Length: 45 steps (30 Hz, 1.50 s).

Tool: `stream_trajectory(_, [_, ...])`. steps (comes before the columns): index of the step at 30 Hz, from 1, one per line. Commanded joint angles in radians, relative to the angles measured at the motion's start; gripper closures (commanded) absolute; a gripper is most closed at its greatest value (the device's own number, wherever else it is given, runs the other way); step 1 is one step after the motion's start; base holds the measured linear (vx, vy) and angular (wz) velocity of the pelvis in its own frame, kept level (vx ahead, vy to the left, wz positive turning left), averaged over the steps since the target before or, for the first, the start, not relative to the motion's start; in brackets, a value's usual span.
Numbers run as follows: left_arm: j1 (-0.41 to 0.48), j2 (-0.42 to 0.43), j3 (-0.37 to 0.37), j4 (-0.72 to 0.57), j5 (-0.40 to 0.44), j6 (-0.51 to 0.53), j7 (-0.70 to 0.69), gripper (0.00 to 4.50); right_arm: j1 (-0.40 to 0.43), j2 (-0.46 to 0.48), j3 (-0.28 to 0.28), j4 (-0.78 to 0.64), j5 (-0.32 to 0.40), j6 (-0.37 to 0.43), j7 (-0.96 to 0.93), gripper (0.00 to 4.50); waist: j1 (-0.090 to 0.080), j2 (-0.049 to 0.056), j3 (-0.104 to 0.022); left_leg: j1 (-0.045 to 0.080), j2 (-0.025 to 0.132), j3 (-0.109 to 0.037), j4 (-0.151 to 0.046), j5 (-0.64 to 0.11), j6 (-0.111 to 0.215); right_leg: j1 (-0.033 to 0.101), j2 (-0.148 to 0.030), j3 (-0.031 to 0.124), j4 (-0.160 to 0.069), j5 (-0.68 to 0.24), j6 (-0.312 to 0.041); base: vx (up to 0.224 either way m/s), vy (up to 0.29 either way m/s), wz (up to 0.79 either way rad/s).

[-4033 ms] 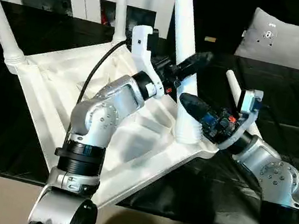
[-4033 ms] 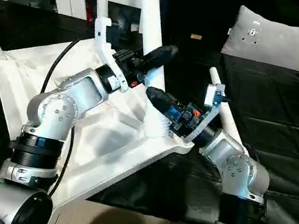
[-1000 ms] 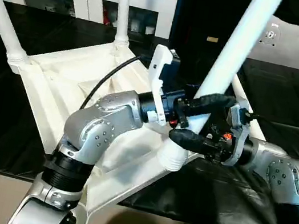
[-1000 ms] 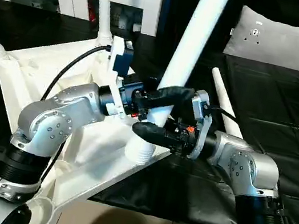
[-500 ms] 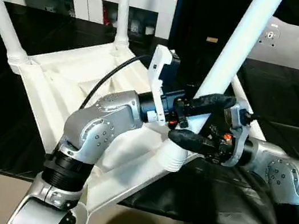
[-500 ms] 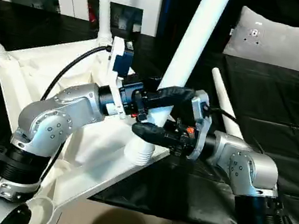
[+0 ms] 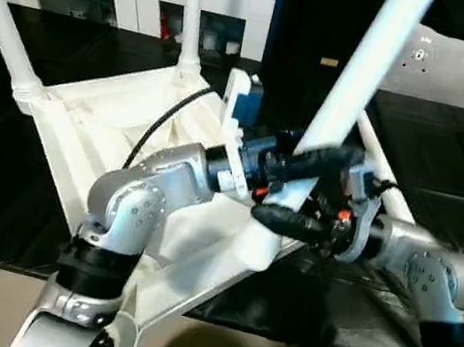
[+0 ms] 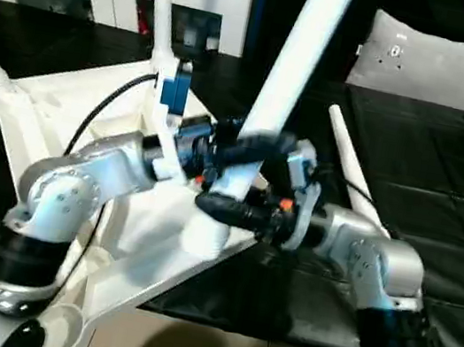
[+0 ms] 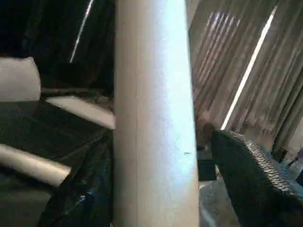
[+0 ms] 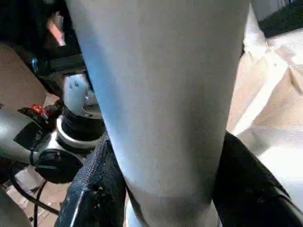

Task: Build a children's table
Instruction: Pick table leg

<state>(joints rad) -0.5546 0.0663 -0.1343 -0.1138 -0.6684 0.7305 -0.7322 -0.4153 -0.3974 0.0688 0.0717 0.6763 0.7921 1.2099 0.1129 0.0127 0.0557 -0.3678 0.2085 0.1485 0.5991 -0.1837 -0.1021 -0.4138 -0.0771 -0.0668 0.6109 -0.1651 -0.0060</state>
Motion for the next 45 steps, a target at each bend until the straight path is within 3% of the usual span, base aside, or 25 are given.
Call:
stream_trajectory(1, [-0.014,-0.016,-0.12,-0.08,0.006,0.0,-0.055,0.92,0.003,0.014,0.0,0.014,-0.023,0.002,-0.076,2.54,-0.001,-0.016,-0.071,-0.003,0.005,0.016,-0.064,-0.149,0.032,0.065,-0.042,0.031,-0.086,-0.333,-0.137,0.0,0.0,0.0])
stream_trajectory(3, [-0.019,-0.001,-0.142,-0.082,0.033,-0.003,-0.047,0.55,0.007,0.02,0.005,0.008,-0.036,-0.009,-0.088,2.54,0.0,-0.014,-0.07,-0.004,0.005,0.015,-0.065,-0.155,0.03,0.064,-0.043,0.031,-0.087,-0.348,-0.129,0.0,0.0,0.0])
stream_trajectory(7, [-0.029,0.008,-0.154,-0.072,0.053,-0.015,-0.04,0.48,0.011,0.02,0.017,0.004,-0.066,-0.023,-0.117,2.54,-0.003,-0.012,-0.071,-0.005,0.002,0.015,-0.064,-0.149,0.026,0.065,-0.042,0.031,-0.086,-0.338,-0.127,0.0,0.0,0.0])
stream_trajectory(8, [-0.031,0.005,-0.152,-0.068,0.053,-0.019,-0.043,0.48,0.012,0.018,0.02,0.004,-0.07,-0.024,-0.119,2.55,-0.002,-0.005,-0.071,-0.004,0.003,0.014,-0.064,-0.149,0.025,0.064,-0.043,0.031,-0.086,-0.337,-0.129,0.0,0.0,0.0])
stream_trajectory(12, [-0.031,-0.013,-0.134,-0.068,0.022,-0.019,-0.086,0.48,0.025,0.015,0.017,-0.006,-0.065,-0.018,-0.114,2.55,-0.003,-0.014,-0.072,-0.005,0.004,0.015,-0.063,-0.144,0.032,0.065,-0.041,0.031,-0.083,-0.311,-0.14,0.0,0.0,0.0])
stream_trajectory(14, [-0.023,-0.018,-0.127,-0.076,-0.003,-0.006,-0.1,0.48,0.032,0.015,0.022,-0.015,-0.061,-0.017,-0.105,2.55,-0.003,-0.012,-0.072,-0.004,0.003,0.016,-0.063,-0.147,0.034,0.065,-0.041,0.031,-0.083,-0.309,-0.143,0.0,0.0,0.0])
stream_trajectory(15, [-0.018,-0.023,-0.121,-0.078,-0.02,0.002,-0.104,0.48,0.037,0.016,0.026,-0.016,-0.065,-0.025,-0.102,2.55,-0.001,-0.001,-0.072,-0.004,0.003,0.015,-0.063,-0.147,0.031,0.064,-0.042,0.031,-0.081,-0.307,-0.147,0.0,0.0,0.0])
stream_trajectory(17, [-0.012,-0.03,-0.114,-0.08,-0.039,0.011,-0.108,0.48,0.045,0.017,0.034,-0.019,-0.069,-0.034,-0.103,2.55,-0.003,-0.004,-0.071,-0.004,0.002,0.016,-0.063,-0.16,0.03,0.064,-0.04,0.03,-0.085,-0.312,-0.148,0.0,0.0,0.0])
stream_trajectory(20, [-0.012,-0.066,-0.078,-0.066,-0.071,0.02,-0.079,0.48,0.057,0.024,0.017,-0.026,-0.058,-0.044,-0.112,2.55,-0.003,-0.008,-0.071,-0.005,0.002,0.016,-0.063,-0.166,0.032,0.066,-0.04,0.03,-0.087,-0.32,-0.149,0.0,0.0,0.0])
stream_trajectory(21, [-0.012,-0.099,-0.028,-0.049,-0.106,0.016,-0.054,0.48,0.065,0.032,-0.006,-0.032,-0.038,-0.04,-0.118,2.55,-0.004,-0.016,-0.07,-0.006,0.0,0.018,-0.062,-0.165,0.035,0.067,-0.04,0.03,-0.087,-0.332,-0.148,0.0,0.0,0.0])
stream_trajectory(25, [-0.002,-0.143,0.065,-0.042,-0.183,0.012,-0.007,0.48,0.074,0.041,-0.016,-0.044,-0.033,-0.047,-0.129,2.55,-0.002,-0.017,-0.07,-0.008,0.001,0.017,-0.061,-0.158,0.043,0.065,-0.042,0.029,-0.089,-0.347,-0.142,0.0,0.0,0.0])
stream_trajectory(28, [0.006,-0.155,0.095,-0.043,-0.193,0.007,0.034,0.48,0.082,0.052,-0.026,-0.052,-0.03,-0.068,-0.14,2.55,-0.002,-0.015,-0.071,-0.007,0.002,0.017,-0.062,-0.155,0.044,0.063,-0.041,0.029,-0.09,-0.351,-0.135,0.0,0.0,0.0])
stream_trajectory(31, [0.014,-0.148,0.121,-0.05,-0.165,-0.007,0.069,0.48,0.089,0.067,-0.05,-0.068,-0.029,-0.087,-0.175,2.57,-0.005,-0.007,-0.07,-0.005,0.002,0.015,-0.064,-0.166,0.038,0.062,-0.039,0.028,-0.092,-0.36,-0.123,0.0,0.0,0.0])
stream_trajectory(32, [0.016,-0.147,0.131,-0.052,-0.161,-0.007,0.072,0.48,0.09,0.072,-0.059,-0.072,-0.029,-0.09,-0.186,2.57,-0.005,-0.009,-0.07,-0.005,0.002,0.015,-0.065,-0.166,0.036,0.063,-0.039,0.028,-0.093,-0.36,-0.12,0.0,0.0,0.0])
stream_trajectory(33, [0.023,-0.141,0.153,-0.056,-0.166,-0.005,0.079,0.48,0.095,0.079,-0.08,-0.076,-0.028,-0.099,-0.211,2.57,-0.004,0.003,-0.07,-0.004,0.003,0.014,-0.065,-0.166,0.03,0.062,-0.04,0.029,-0.092,-0.354,-0.122,0.0,0.0,0.0])
stream_trajectory(35, [0.032,-0.117,0.188,-0.062,-0.161,-0.004,0.109,0.48,0.105,0.089,-0.124,-0.084,-0.043,-0.127,-0.274,2.6,-0.008,-0.004,-0.069,-0.004,0.002,0.014,-0.066,-0.179,0.024,0.061,-0.038,0.028,-0.093,-0.359,-0.124,0.0,0.0,0.0])
stream_trajectory(36, [0.037,-0.088,0.202,-0.067,-0.146,-0.001,0.129,0.48,0.109,0.095,-0.159,-0.087,-0.063,-0.151,-0.338,2.6,-0.009,-0.013,-0.069,-0.004,0.001,0.015,-0.067,-0.181,0.021,0.062,-0.037,0.027,-0.094,-0.365,-0.113,0.0,0.0,0.0])
stream_trajectory(38, [0.039,-0.077,0.201,-0.071,-0.143,-0.002,0.135,0.48,0.11,0.097,-0.168,-0.087,-0.067,-0.158,-0.357,2.61,-0.011,-0.01,-0.068,-0.003,-0.002,0.016,-0.067,-0.18,0.019,0.061,-0.037,0.027,-0.095,-0.393,-0.095,0.0,0.0,0.0])
stream_trajectory(39, [0.051,-0.046,0.192,-0.084,-0.115,-0.003,0.145,0.48,0.114,0.094,-0.184,-0.088,-0.082,-0.174,-0.391,2.61,-0.016,-0.015,-0.067,-0.003,-0.002,0.017,-0.067,-0.181,0.022,0.059,-0.035,0.026,-0.098,-0.407,-0.083,0.0,0.0,0.0])
stream_trajectory(40, [0.052,-0.045,0.191,-0.084,-0.113,-0.003,0.145,0.48,0.114,0.094,-0.185,-0.088,-0.083,-0.175,-0.393,2.61,-0.018,-0.01,-0.068,-0.004,-0.001,0.015,-0.068,-0.176,0.021,0.059,-0.035,0.027,-0.096,-0.405,-0.079,0.0,0.0,0.0])
stream_trajectory(43, [0.092,0.076,0.103,-0.091,0.049,-0.008,0.152,0.48,0.128,0.076,-0.216,-0.089,-0.154,-0.228,-0.5,2.61,-0.025,-0.007,-0.068,-0.003,-0.001,0.015,-0.069,-0.168,0.017,0.057,-0.034,0.028,-0.094,-0.389,-0.067,0.0,0.0,0.0])
stream_trajectory(45, [0.098,0.108,0.072,-0.091,0.084,0.006,0.155,0.48,0.134,0.07,-0.218,-0.091,-0.176,-0.245,-0.521,2.61,-0.026,-0.006,-0.069,-0.003,-0.003,0.014,-0.069,-0.171,0.011,0.058,-0.034,0.028,-0.093,-0.389,-0.06,0.0,0.0,0.0])
